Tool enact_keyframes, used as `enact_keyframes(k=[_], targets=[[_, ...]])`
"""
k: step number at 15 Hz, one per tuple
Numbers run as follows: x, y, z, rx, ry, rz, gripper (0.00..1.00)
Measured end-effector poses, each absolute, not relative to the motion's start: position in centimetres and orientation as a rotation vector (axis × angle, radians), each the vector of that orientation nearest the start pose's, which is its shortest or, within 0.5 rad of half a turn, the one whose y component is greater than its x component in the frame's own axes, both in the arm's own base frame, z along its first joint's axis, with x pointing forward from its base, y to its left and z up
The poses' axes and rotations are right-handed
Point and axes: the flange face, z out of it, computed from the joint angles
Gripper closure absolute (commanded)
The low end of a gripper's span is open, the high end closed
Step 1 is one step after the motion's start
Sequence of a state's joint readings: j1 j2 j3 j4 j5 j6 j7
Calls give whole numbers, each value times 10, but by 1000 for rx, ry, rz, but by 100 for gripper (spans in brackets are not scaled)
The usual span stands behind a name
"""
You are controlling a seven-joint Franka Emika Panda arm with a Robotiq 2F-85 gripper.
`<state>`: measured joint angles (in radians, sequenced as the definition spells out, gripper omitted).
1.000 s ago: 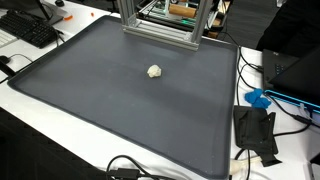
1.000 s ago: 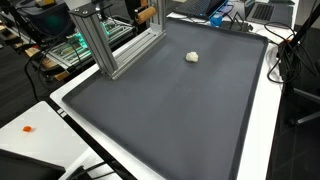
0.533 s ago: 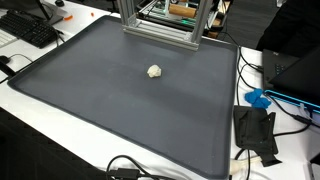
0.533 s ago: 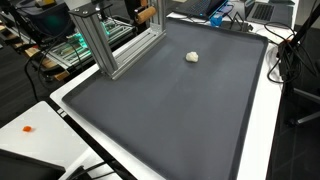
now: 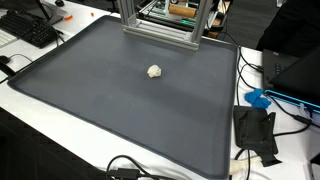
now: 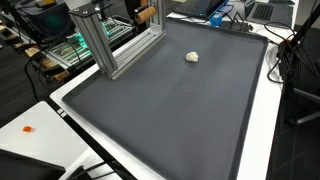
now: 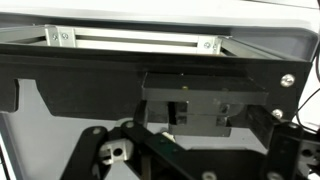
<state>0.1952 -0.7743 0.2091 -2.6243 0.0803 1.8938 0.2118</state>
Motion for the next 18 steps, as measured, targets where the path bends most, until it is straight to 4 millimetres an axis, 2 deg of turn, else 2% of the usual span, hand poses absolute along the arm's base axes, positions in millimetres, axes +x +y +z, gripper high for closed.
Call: enact_keyframes(k=[8, 18], targets=[[292, 141, 472, -3164, -190, -120, 0], [292, 143, 469, -3167, -203, -131, 0]])
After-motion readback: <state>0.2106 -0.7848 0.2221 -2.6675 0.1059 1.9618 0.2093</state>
